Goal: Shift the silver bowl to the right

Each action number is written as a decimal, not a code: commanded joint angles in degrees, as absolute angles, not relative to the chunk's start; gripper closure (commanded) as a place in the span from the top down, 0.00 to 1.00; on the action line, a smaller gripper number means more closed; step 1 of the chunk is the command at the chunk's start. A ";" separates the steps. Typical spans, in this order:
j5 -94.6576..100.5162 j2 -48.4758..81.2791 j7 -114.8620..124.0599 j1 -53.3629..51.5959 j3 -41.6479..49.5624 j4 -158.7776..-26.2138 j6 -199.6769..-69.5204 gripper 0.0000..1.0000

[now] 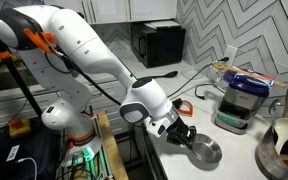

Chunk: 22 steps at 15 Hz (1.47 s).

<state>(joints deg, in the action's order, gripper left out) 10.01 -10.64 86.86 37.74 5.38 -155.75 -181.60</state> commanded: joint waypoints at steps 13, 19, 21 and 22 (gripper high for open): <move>9.46 -6.78 87.29 35.69 6.42 -156.23 -187.80 0.03; 9.12 -6.43 87.48 37.54 5.36 -155.79 -189.00 0.01; 8.96 -6.09 87.65 38.41 5.06 -155.52 -189.58 0.01; 8.89 -5.85 87.73 38.71 5.01 -155.37 -189.67 0.01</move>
